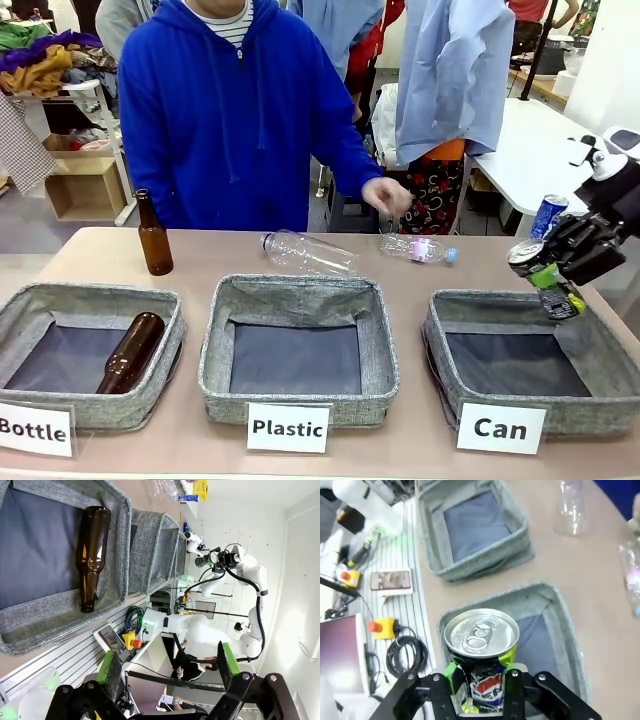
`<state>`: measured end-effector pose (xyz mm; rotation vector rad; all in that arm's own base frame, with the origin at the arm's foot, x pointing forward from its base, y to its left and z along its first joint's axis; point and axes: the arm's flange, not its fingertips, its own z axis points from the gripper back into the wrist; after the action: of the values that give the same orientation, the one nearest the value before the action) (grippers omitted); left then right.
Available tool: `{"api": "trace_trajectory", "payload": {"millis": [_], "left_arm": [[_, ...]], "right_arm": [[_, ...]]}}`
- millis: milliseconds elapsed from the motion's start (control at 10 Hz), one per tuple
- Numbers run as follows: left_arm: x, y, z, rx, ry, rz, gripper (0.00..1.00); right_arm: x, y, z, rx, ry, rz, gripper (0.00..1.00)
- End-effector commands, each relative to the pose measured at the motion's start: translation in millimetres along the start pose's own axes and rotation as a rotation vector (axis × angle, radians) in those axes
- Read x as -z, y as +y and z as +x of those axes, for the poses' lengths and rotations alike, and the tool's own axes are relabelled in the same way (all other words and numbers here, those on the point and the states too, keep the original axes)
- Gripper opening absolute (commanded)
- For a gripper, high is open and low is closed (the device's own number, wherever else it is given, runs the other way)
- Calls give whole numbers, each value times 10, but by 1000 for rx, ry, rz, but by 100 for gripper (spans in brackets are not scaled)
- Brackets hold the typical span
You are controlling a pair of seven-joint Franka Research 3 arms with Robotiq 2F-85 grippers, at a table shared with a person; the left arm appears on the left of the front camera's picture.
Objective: Sort the can waste into the basket.
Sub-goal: Pick up the can waste from the table and place it in the right Fabric basket.
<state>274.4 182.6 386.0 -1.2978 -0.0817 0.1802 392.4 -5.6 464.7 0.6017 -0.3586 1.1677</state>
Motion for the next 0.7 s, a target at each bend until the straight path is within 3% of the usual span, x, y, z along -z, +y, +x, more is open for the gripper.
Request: {"api": "trace_trajectory", "payload": {"millis": [0, 100, 200, 300, 600], "left_arm": [[-8, -27, 2, -3, -1, -16, 100], [-8, -27, 2, -3, -1, -16, 100], [-8, -27, 2, -3, -1, -16, 100], [-8, -27, 2, -3, -1, -16, 100], [-8, -27, 2, -3, -1, -16, 100]], "right_arm": [[-13, -88, 50, 2, 9, -52, 14], [-16, -136, 49, 28, 0, -87, 58], [-22, -151, 26, 23, 13, -87, 89], [-34, -156, 10, 25, 19, -82, 100], [-16, -217, -15, 35, 41, -69, 100]]}}
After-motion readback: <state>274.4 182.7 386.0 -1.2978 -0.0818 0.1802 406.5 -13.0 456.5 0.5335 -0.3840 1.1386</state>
